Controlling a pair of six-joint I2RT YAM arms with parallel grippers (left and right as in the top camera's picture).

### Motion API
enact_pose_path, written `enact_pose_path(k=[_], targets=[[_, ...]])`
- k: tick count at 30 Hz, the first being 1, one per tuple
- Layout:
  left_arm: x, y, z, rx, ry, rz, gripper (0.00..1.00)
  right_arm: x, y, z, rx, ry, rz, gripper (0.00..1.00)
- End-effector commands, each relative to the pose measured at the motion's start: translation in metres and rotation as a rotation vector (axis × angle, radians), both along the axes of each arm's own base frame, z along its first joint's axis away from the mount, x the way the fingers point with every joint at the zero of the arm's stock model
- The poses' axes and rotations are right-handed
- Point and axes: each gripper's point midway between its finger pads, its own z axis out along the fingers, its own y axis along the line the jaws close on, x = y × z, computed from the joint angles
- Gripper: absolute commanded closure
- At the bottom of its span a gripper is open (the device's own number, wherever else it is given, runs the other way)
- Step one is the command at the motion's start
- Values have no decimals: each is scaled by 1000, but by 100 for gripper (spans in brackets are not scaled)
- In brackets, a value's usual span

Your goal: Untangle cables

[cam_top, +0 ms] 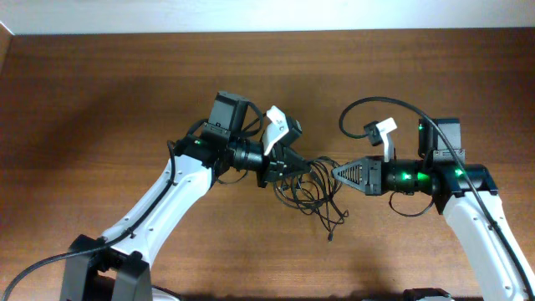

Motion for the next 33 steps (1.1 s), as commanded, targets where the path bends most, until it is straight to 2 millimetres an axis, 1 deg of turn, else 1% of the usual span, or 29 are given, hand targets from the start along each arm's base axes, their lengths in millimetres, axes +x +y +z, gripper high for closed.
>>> enact_pose_path(k=[1,2,3,6,8,11,12,13,14,16,18,19,21,23,24,25,26,27,28,29,30,32,33], targets=[[10,0,-6,49,0,51,87,5,-6,-7,-73,-29,-31,96],[13,2,-9,70,5,74,66,5,-6,-6,-73,-33,-31,96],[16,4,-13,97,13,102,62,8,-6,-5,-72,-46,-34,96],[28,12,-27,185,39,198,72,21,-17,-1,-49,-19,-115,96],[30,16,-32,216,45,225,76,25,-24,0,-42,-11,-143,96],[39,24,-43,277,72,303,77,22,-23,-1,-40,7,-139,96],[43,27,-48,304,95,345,66,21,-23,-1,-39,12,-138,96],[46,29,-53,318,118,373,47,20,-22,0,-33,11,-134,96],[50,28,-59,319,152,393,41,19,-20,3,-12,8,-122,96],[57,24,-71,318,190,413,41,15,-14,12,42,-1,-86,96],[62,17,-85,300,217,391,37,13,-12,16,68,-1,-69,96],[60,10,-86,262,235,351,33,13,-12,16,68,-1,-69,96],[56,-3,-84,181,257,273,29,13,-12,16,68,-1,-69,96],[53,-9,-86,144,279,231,28,13,-12,16,68,-2,-69,96],[52,-9,-87,141,288,223,29,13,-12,16,68,-1,-69,96],[52,-9,-88,145,293,224,37,13,-12,16,67,-1,-69,96],[51,-9,-90,148,298,224,64,13,-12,16,67,-1,-69,96],[51,-9,-90,150,300,225,75,13,-12,16,67,-2,-69,96],[51,-8,-90,151,301,226,82,13,-12,16,67,-2,-69,96],[53,-6,-94,172,298,245,85,13,-12,16,67,-2,-69,96],[57,0,-104,226,295,290,88,13,-12,16,67,-2,-69,96],[61,31,-139,446,305,439,94,14,-13,14,55,-2,-77,96],[62,45,-150,530,318,500,95,16,-15,12,40,-1,-87,96]])
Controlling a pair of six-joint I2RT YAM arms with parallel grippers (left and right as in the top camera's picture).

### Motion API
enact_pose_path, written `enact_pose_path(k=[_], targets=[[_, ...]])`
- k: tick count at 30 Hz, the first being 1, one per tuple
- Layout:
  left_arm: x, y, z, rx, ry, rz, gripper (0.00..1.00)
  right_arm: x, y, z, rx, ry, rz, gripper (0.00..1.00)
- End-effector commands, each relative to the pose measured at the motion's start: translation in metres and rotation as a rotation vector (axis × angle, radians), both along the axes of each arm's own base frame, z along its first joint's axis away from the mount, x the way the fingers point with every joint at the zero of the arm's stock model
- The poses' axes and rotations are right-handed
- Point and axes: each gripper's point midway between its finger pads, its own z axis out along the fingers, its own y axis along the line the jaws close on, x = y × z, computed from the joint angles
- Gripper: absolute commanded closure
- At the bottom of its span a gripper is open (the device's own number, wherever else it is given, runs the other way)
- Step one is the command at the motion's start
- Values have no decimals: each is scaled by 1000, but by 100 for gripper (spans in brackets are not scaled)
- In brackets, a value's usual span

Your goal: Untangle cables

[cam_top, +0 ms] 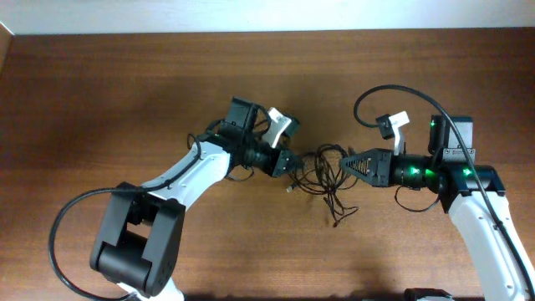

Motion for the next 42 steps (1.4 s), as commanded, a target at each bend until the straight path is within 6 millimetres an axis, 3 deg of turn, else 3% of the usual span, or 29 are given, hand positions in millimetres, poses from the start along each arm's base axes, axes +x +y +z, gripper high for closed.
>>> enact_pose_path(k=[1,3,7,11,14,16,20,22,26,28,30,32,34,36,37,39,41,42], targets=[[12,50,-47,355,17,181,96,1,-2,2,-15,-14,-12,96],[9,80,-63,529,43,266,96,5,-6,-4,-57,-12,-40,96],[7,94,-67,578,62,289,96,10,-21,-25,-183,31,-121,96],[15,108,-66,558,105,363,91,3,-61,-69,-451,188,-277,96],[12,100,-63,501,131,340,79,-3,-61,-72,-456,216,-269,87],[11,89,-58,438,140,314,65,-3,-61,-72,-456,215,-268,76],[23,58,-28,258,111,243,52,-4,-57,-69,-435,209,-252,59],[27,47,-14,202,103,224,39,-3,-57,-71,-436,214,-251,54],[27,50,-28,284,106,266,34,-4,-43,-92,-450,277,-186,41],[29,54,-33,328,96,293,40,-6,-26,-105,-453,299,-117,39],[28,52,-34,334,93,290,47,-8,6,-117,-415,300,-10,39],[24,52,-37,343,108,284,72,-5,25,-133,-416,323,23,40],[14,59,-45,388,154,282,81,-6,39,-151,-422,351,53,48],[6,73,-53,468,183,298,79,-10,46,-165,-435,375,84,69],[4,76,-55,489,189,301,78,-11,47,-169,-438,384,89,95],[-1,81,-57,514,206,301,78,-9,50,-164,-418,380,95,96],[-10,93,-61,571,238,310,78,-6,66,-130,-299,328,137,96],[-10,96,-57,564,261,317,85,-5,68,-111,-277,284,138,96]])
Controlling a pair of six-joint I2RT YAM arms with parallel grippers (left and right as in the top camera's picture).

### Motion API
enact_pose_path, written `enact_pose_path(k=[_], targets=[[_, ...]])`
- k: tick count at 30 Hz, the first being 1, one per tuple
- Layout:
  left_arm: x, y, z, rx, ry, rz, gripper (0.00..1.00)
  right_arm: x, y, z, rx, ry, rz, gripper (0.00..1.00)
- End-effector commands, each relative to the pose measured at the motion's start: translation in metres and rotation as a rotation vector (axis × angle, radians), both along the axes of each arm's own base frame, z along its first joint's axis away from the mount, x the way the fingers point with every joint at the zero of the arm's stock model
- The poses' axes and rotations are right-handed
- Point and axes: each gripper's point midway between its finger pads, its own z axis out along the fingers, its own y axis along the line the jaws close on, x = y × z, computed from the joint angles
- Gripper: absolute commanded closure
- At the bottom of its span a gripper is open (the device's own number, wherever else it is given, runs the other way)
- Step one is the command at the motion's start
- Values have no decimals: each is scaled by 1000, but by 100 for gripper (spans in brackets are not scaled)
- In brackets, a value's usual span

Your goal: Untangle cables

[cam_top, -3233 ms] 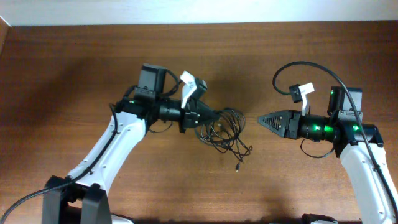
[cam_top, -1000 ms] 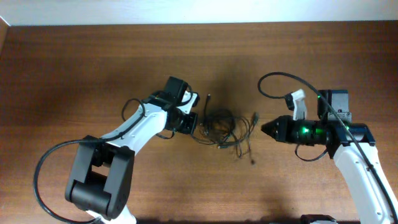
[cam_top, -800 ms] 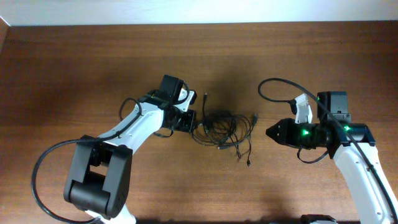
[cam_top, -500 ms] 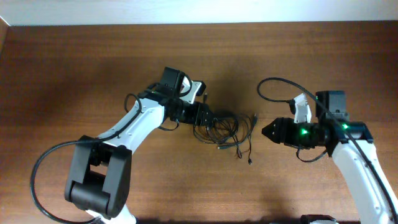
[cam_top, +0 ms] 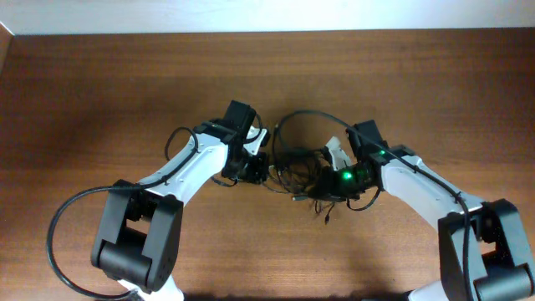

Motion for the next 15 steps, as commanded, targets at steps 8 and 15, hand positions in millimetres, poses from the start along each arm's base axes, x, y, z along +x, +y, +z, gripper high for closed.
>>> enact_pose_path(k=[8,15], targets=[[62,-18,104,-241,-149,65,68,-9,9,117,153,-260,29,96],[41,-56,63,-163,-71,-13,66,-9,-24,83,-91,-212,-45,96]])
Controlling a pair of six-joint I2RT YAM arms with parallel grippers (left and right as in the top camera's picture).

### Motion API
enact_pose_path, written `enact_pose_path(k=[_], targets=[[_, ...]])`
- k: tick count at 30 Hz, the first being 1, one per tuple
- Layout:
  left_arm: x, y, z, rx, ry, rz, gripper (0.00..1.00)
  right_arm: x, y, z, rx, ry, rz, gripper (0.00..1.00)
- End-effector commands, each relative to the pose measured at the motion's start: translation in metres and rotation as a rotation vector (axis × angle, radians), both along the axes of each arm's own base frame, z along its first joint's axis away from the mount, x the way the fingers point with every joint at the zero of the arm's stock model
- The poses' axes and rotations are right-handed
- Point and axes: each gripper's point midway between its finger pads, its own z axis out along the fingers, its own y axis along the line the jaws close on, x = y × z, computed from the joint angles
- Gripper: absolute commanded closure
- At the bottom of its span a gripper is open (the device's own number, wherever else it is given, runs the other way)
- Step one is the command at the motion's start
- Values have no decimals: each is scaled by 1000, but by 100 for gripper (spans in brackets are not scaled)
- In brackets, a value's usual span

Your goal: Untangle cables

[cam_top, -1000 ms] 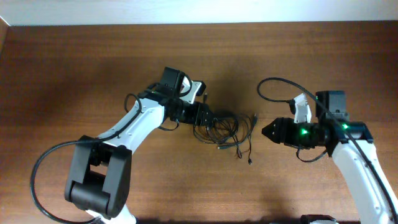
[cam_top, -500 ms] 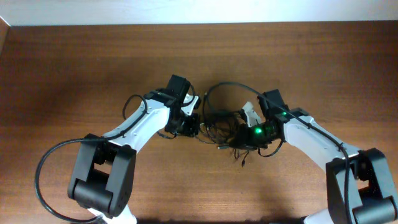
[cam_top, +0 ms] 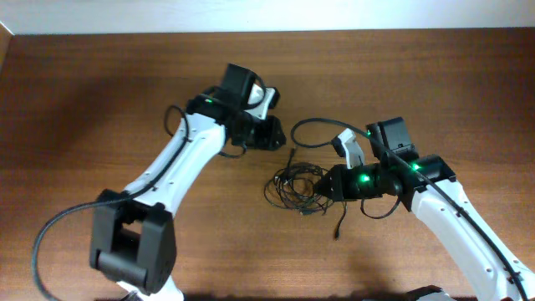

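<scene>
A tangle of thin black cables (cam_top: 292,186) lies on the wooden table (cam_top: 100,100) between the two arms. One loose end (cam_top: 291,155) sticks up toward my left gripper (cam_top: 280,135), which hovers just up and left of it, apparently apart from it; its jaws are too dark to read. My right gripper (cam_top: 319,187) points left with its tip at the tangle's right edge and looks shut on strands there. Another cable end (cam_top: 338,230) trails down to the lower right.
The right arm's own black lead (cam_top: 313,124) arcs above the tangle, and the left arm's lead (cam_top: 171,125) loops beside its wrist. A pale wall edge (cam_top: 267,15) runs along the back of the table.
My left gripper has moved up and left, out of the tangle. My right gripper has shifted right and slightly down, and the bundle now lies lower and looser, with one end pointing up.
At first both grippers met at the tangle in the table's middle. Then they stood a little apart with the bundle stretched between them. Later both were pressed into it from either side. Now the left one is clear of it and the right one stays at its edge.
</scene>
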Motion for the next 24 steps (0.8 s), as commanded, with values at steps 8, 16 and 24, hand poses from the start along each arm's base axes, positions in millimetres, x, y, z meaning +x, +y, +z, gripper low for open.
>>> enact_pose_path(k=[8,16,24], targets=[[-41,-13,-97,203,243,-70,78,-4,-71,-45,-450,76,-194,93],[-41,7,-137,339,266,-79,84,-20,-75,-75,-513,230,-158,89],[-31,-48,-89,34,95,-424,88,5,-34,-6,-298,34,88,55]])
